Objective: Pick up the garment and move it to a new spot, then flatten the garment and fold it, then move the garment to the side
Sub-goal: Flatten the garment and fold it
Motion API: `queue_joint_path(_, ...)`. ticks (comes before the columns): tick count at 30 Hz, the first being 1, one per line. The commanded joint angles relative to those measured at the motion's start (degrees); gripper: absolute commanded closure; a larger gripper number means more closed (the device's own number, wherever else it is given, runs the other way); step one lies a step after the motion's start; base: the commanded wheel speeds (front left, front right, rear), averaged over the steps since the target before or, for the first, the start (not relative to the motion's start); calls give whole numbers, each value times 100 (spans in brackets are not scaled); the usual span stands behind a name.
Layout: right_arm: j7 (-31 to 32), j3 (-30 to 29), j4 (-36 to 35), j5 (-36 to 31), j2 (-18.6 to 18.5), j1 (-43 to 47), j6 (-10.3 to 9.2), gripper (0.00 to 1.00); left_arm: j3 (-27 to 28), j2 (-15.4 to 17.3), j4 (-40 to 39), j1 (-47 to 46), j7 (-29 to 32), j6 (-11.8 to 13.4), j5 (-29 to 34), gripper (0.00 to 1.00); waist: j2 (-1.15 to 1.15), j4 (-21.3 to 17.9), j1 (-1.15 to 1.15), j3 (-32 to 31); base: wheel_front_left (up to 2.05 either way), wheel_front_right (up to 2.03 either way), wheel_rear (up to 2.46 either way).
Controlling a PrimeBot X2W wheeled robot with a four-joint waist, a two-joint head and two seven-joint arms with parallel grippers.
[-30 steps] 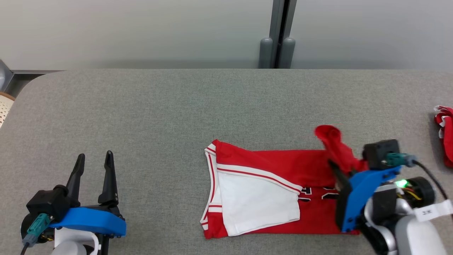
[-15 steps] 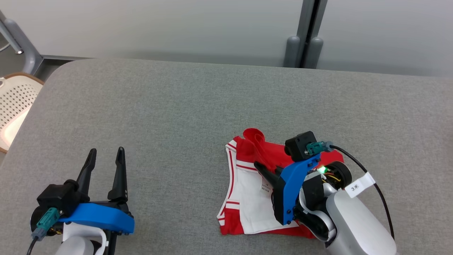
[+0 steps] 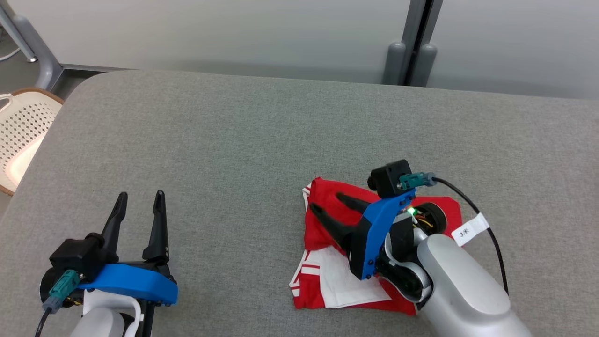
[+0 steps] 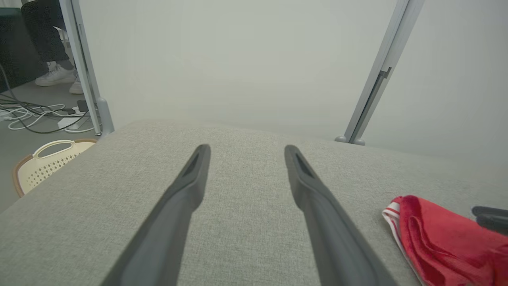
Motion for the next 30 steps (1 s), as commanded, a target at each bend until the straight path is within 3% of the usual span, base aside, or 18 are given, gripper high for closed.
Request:
queue_joint_path(1, -97, 19, -137, 135, -2, -126, 3, 0, 12, 11, -2, -74, -45, 13, -25, 0, 0, -43, 0, -14, 0, 0, 0)
queue_joint_path(7, -397, -189, -1151, 852, -9, 53, 2, 0, 146, 108, -89, 43, -66, 93, -63, 0, 0, -290, 0, -59, 0, 0, 0)
queue_joint_path(16, -268, -2288, -1475, -2005, -249, 863, 3, 0, 263, 247, -230, 142, -30, 194, -108, 0, 0, -529, 0, -123, 0, 0, 0)
queue_joint_path(18, -250, -2598, -1493, -2347, -219, 1104, 3, 0, 245, 263, -238, 134, 0, 184, -108, 0, 0, -552, 0, -126, 0, 0, 0)
queue_joint_path(22, -254, -2669, -1367, -2674, -195, 1516, 3, 0, 178, 260, -206, 71, 42, 158, -106, 0, 0, -559, 0, -154, 0, 0, 0)
queue_joint_path(23, -281, -2614, -1308, -2704, -184, 1587, 3, 17, 175, 264, -195, 65, 44, 159, -110, 0, 0, -570, 0, -166, 0, 0, 0)
queue_joint_path(24, -294, -2541, -1261, -2719, -178, 1638, 3, 88, 163, 266, -193, 66, 50, 161, -108, 0, 0, -583, 0, -175, 0, 0, 0)
queue_joint_path(25, -309, -2438, -1196, -2728, -163, 1683, 3, 100, 155, 268, -195, 81, 55, 174, -101, 0, 0, -602, 0, -183, 0, 0, 0)
queue_joint_path(30, -458, -1805, -924, -2626, -83, 1661, 3, 100, 120, 295, -242, 117, 98, 193, -106, 0, 0, -640, 0, -192, 0, 0, 0)
